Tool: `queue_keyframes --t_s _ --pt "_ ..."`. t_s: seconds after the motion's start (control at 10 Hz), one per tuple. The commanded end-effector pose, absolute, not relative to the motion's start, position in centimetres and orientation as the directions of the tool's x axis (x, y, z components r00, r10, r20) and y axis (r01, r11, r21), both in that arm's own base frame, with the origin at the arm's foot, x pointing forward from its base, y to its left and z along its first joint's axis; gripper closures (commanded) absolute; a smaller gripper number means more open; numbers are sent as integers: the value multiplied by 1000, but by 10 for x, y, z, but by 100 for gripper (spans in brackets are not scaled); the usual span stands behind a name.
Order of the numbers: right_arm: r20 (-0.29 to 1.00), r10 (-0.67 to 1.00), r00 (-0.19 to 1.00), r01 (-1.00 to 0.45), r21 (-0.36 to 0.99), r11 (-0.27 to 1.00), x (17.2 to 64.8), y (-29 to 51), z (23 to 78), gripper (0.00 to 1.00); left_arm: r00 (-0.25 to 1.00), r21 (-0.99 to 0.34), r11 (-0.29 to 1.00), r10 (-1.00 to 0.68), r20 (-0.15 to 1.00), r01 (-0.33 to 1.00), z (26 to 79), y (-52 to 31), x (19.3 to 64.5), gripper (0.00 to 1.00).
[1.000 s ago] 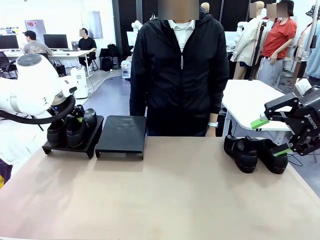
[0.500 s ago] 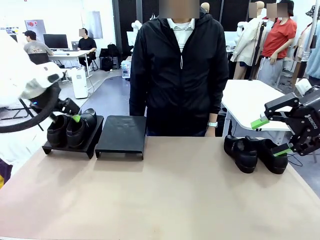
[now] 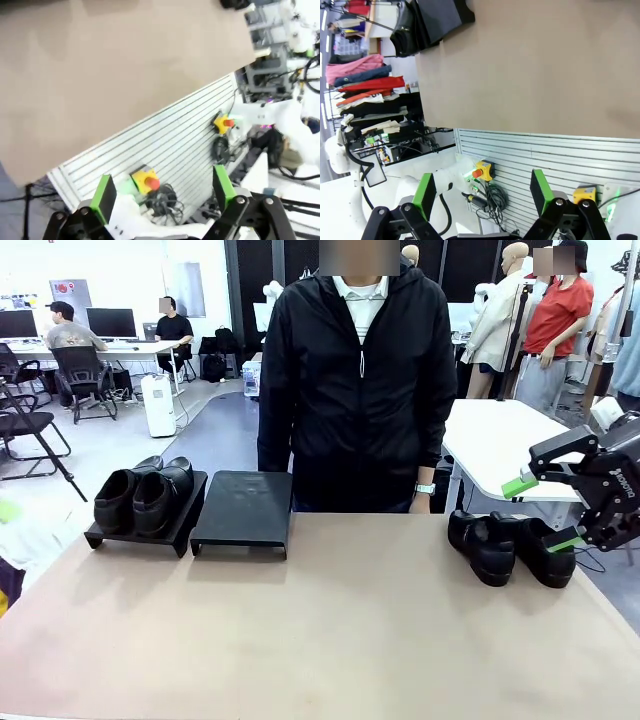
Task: Organize the shoes by placing them on the stand.
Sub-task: Place the Shoe from the middle of the table onto the Shoes Stand.
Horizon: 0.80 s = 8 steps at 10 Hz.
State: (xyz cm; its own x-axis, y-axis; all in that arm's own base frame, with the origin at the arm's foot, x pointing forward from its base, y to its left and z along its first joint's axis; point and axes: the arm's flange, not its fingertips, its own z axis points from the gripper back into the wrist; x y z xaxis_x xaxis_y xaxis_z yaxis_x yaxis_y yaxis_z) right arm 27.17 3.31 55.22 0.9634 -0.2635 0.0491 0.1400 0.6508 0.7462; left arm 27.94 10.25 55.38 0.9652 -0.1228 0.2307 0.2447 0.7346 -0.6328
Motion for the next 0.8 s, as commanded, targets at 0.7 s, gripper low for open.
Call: queue_keyframes --t_s 0.7 --pt "65 -247 967 111 763 637 274 32 553 0 965 -633 735 -123 231 245 554 102 279 0"
